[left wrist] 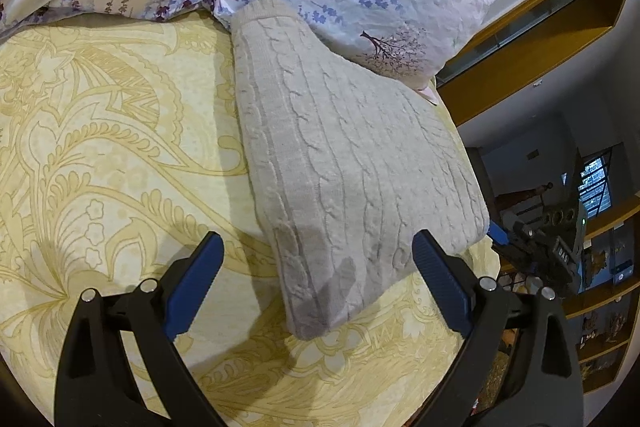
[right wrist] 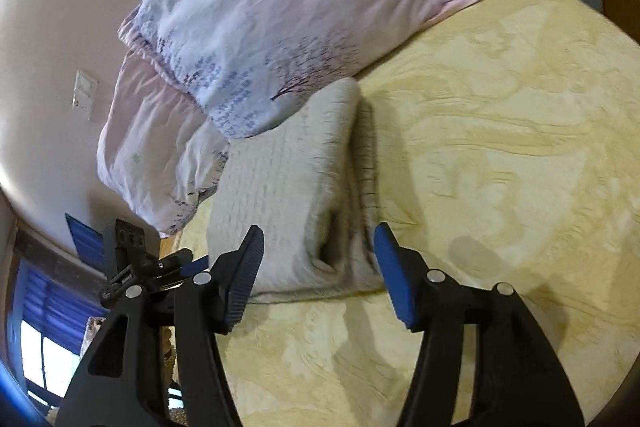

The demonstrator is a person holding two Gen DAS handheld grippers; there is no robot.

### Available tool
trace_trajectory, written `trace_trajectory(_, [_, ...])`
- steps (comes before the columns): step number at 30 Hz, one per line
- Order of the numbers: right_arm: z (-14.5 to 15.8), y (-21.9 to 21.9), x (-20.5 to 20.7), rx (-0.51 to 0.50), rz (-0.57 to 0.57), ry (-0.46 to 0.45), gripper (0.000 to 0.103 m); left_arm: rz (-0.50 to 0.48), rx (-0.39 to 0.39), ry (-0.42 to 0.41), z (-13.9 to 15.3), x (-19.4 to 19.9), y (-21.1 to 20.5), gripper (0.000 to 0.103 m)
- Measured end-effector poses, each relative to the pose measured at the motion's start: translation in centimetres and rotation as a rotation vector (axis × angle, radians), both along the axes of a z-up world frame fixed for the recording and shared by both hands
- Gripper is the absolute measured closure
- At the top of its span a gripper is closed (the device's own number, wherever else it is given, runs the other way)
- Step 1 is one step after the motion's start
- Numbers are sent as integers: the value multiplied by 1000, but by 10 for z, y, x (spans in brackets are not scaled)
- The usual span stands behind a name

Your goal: Fold small clothes

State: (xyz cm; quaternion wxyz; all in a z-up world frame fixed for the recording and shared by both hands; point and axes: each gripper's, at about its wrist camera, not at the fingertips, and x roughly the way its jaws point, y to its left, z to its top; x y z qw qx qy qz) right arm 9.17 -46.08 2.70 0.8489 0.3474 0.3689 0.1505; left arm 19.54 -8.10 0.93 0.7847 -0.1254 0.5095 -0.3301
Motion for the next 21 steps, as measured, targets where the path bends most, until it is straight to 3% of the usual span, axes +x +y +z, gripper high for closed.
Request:
trace_trajectory(2, [-2,11,10,-34,14,7,45,-6,5,-2,1,-1,-1,8])
trace_trajectory(4, [-6,19,17,-61,34,14,71,-10,10,-3,2,0,-4,8])
trace_trajectory(5, [-9,22,21,-70,40,29,95,-11,12,-3,2,0,-5,8])
trace_trajectory(11, [4,-1,-7,-41,-20,-55,96,-6,8,-13,5,2,-2,8])
trace_trajectory(17, [-28,-1,-1,-122,-38,85,96,20,-19,8,0,8,1,8])
trace_trajectory(21, [-32,-1,1,-158,-51,102,96,10,-13,-2,0,6,0,8])
